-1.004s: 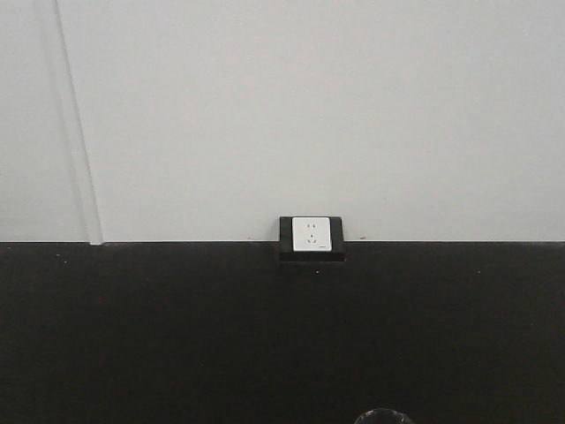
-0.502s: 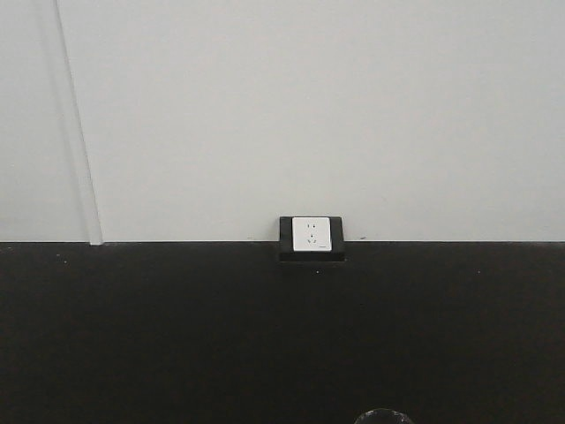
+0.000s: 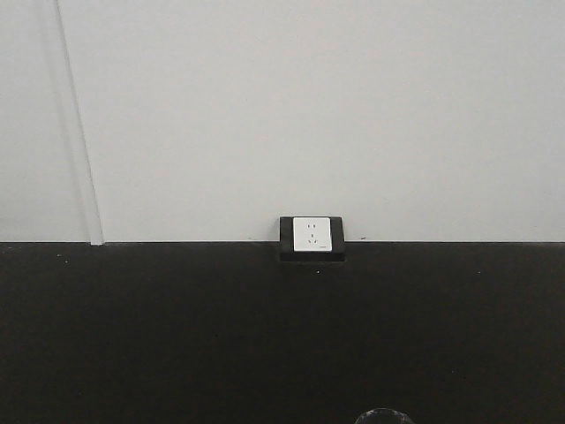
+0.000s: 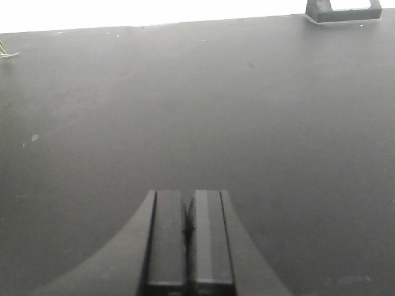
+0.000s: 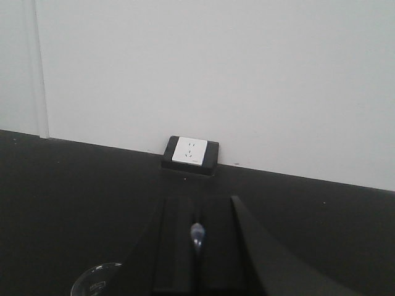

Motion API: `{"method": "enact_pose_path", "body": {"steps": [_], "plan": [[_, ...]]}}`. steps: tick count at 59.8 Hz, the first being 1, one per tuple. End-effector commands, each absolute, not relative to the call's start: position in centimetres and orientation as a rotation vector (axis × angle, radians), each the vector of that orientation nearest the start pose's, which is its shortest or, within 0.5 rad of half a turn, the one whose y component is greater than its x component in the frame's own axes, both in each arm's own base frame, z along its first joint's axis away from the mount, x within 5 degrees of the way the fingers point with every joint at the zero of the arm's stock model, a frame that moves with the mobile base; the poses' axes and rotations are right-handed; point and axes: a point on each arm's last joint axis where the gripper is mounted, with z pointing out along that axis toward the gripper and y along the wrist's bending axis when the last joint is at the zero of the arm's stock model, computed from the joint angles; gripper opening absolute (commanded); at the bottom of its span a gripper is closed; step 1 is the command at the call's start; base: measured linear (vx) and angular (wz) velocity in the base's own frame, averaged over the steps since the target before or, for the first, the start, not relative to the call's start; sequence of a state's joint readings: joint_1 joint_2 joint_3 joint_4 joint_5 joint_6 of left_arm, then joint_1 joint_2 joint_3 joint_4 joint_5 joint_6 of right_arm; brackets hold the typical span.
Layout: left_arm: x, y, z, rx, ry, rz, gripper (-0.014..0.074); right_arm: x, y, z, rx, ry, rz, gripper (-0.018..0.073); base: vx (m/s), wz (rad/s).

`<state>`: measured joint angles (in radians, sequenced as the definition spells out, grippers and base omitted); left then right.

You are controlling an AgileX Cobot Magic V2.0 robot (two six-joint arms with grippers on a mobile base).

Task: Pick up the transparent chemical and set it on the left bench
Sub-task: 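Turn the base away from the bench while holding the beaker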

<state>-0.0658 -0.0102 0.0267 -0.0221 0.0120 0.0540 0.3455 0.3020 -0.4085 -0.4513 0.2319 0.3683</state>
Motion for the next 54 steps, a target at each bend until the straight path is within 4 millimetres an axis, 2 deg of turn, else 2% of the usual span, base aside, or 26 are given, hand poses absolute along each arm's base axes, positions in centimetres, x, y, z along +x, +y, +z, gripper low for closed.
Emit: {"method": "enact_pose_path", "body": {"steps": [1,54], "plan": [[5.5,-0.36,20.63,0.064,1.429,-0.035,-0.0003,7.13,1.87,32.76,-0.276,1.475,0.143,-0.0003,0.0,0.01],[5.5,-0.36,20.63,0.064,1.429,-0.035,-0.0003,7.13,1.87,32.77,-0.277,1.474,0.143,-0.0003,-0.06,0.16]]}}
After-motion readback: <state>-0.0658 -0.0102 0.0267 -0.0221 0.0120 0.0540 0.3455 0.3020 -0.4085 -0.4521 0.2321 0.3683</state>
